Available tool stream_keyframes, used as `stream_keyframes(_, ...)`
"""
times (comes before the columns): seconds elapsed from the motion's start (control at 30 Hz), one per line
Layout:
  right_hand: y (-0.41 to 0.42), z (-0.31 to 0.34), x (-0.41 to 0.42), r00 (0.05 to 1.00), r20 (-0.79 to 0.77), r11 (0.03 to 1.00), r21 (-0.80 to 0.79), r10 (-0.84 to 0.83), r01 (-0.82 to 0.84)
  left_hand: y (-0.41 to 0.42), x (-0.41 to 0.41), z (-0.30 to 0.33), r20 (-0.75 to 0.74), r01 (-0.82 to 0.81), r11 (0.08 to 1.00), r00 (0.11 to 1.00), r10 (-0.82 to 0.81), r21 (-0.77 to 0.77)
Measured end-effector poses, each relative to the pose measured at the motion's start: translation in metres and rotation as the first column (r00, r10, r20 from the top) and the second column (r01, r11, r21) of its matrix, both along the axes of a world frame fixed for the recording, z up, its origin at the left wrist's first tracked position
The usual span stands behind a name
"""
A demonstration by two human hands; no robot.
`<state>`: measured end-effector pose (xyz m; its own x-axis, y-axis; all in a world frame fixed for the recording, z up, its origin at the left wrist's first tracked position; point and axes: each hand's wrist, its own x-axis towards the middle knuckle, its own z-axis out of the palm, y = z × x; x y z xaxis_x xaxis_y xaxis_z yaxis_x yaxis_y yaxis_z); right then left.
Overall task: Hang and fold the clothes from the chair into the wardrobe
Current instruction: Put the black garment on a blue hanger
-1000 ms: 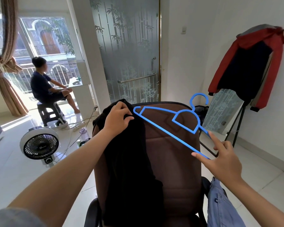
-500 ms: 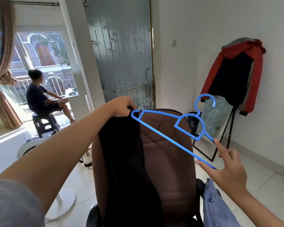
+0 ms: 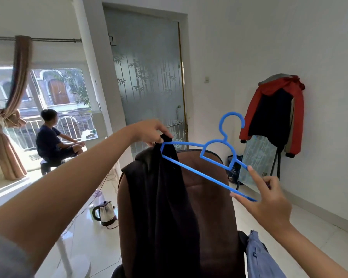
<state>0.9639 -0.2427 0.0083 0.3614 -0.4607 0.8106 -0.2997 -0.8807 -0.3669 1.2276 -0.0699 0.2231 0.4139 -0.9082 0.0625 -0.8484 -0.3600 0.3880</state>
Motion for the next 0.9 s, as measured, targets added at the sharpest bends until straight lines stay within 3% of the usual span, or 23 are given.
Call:
stream_keyframes(0.2,0.024,0.024,0.013,0.997,0.07,0.982,-0.184,-0.021,0.034,0.012,-0.051,0.017,-0.066,0.06,0.997,0.996,-0.063,-0.053)
stream_keyframes(0.43,0.041,0.049,0.016,0.991,0.13,0.985,-0.175,0.026,-0.003,0.031,-0.077,0.029,-0.12,0.077,0.975,0.987,-0.104,-0.211)
stream_keyframes(0.5,0.038,0.058,0.012,0.987,0.153,0.986,-0.168,0.048,-0.022,0.036,-0.077,0.032,-0.013,0.106,0.971,0.994,-0.112,-0.212)
stream_keyframes(0.63,0.032,0.07,0.004,0.981,0.163,0.977,-0.201,0.106,-0.072,0.04,-0.077,0.036,0.354,0.088,0.971,0.935,-0.004,-0.221)
stream_keyframes(0.67,0.032,0.072,0.002,0.98,0.162,0.974,-0.212,0.111,-0.076,0.04,-0.077,0.036,0.371,0.097,0.961,0.928,0.005,-0.258)
stream_keyframes(0.8,0.029,0.085,-0.004,0.977,0.169,0.968,-0.234,0.128,-0.086,0.04,-0.078,0.038,0.206,0.213,0.886,0.969,-0.136,-0.412)
stream_keyframes(0.9,0.019,0.1,-0.012,0.974,0.172,0.955,-0.281,0.15,-0.097,0.037,-0.087,0.052,0.228,0.255,0.838,0.96,-0.162,-0.482)
